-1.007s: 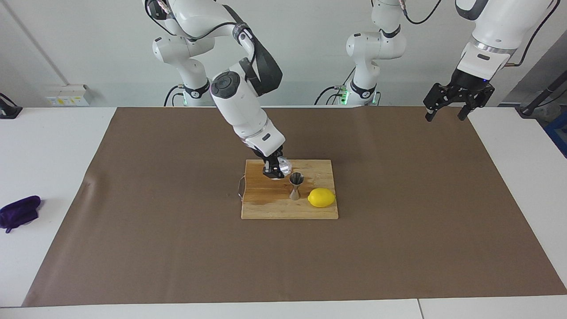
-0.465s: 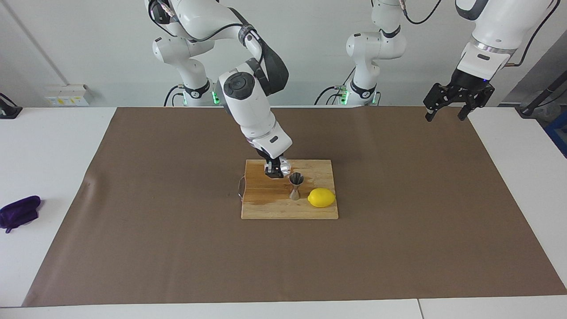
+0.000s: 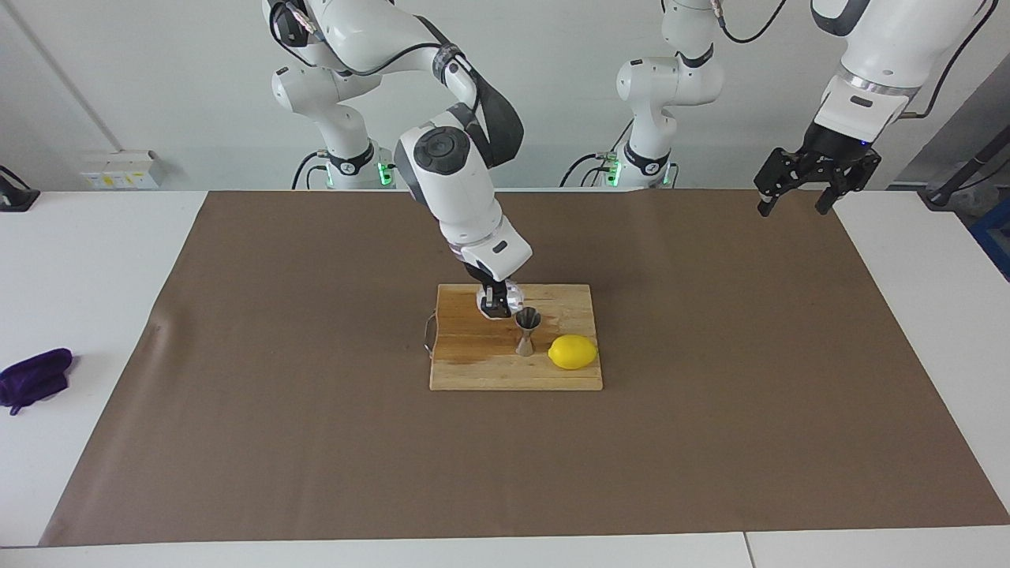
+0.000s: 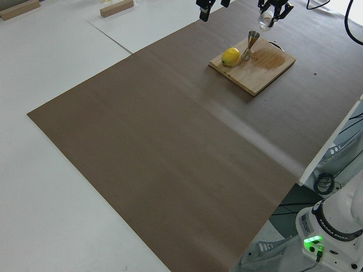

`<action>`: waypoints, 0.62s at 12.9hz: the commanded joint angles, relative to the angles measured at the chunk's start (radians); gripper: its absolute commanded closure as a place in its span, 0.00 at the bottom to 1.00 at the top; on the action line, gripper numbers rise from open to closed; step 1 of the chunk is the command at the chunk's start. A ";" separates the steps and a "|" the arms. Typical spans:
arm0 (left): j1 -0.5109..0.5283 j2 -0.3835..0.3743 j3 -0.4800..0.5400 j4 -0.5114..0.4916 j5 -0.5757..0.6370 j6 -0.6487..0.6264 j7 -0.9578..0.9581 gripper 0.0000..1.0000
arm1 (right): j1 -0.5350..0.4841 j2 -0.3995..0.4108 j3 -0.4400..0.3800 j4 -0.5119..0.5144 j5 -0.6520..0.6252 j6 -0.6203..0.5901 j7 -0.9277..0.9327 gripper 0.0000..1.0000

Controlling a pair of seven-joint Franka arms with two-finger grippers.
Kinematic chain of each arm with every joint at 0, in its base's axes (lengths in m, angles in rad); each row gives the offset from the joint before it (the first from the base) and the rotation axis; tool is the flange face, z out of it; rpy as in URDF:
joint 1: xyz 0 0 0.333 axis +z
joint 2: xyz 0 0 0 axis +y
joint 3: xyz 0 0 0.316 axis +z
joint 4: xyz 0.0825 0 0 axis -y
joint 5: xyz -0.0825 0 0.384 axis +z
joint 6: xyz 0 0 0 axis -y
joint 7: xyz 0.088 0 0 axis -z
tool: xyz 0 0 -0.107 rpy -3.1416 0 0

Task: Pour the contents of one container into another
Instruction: 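Tilt the glass cup with the right gripper to pour into the metal cup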

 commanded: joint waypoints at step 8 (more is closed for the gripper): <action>0.000 -0.024 0.002 -0.020 0.018 -0.010 0.011 0.00 | 0.037 0.081 -0.002 0.128 -0.101 -0.106 0.073 1.00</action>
